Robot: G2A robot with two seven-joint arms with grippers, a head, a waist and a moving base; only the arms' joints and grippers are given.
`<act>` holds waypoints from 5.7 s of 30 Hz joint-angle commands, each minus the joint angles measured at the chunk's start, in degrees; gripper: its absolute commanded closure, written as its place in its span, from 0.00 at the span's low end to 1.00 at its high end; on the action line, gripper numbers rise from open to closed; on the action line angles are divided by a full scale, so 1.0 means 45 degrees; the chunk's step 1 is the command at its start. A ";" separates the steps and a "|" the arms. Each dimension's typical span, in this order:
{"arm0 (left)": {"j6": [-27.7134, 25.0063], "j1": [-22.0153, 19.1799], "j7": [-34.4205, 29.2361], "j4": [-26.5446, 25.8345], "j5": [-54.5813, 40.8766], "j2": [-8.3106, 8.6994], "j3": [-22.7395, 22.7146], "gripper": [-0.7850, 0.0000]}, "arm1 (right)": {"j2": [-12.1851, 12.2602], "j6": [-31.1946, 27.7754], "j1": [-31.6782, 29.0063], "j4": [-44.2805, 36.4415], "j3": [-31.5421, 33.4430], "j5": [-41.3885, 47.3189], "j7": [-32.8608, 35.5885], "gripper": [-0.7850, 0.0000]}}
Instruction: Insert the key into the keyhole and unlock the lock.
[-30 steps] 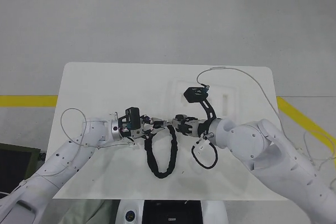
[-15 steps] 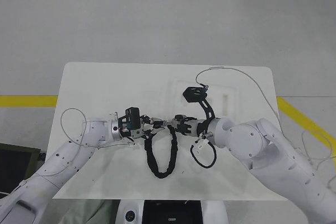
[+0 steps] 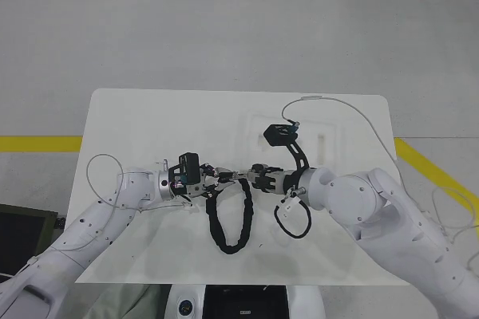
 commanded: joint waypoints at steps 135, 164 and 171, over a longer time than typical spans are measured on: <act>0.0000 0.0000 0.0000 0.0000 0.0000 0.0000 0.0000 1.00 | -0.1142 -0.0482 0.0526 0.1343 0.0249 -0.0510 0.1607 1.00; -0.2901 -0.0848 -0.1503 0.0070 -0.1071 -0.0067 -0.0447 1.00 | -0.0735 -0.6572 -0.1081 0.2285 0.3321 0.2551 0.2063 0.00; -0.2901 -0.2647 -0.1286 0.0711 -0.2498 -0.0137 0.1824 1.00 | -0.0628 -1.0192 -0.1179 0.3135 0.3735 0.3627 0.2844 0.00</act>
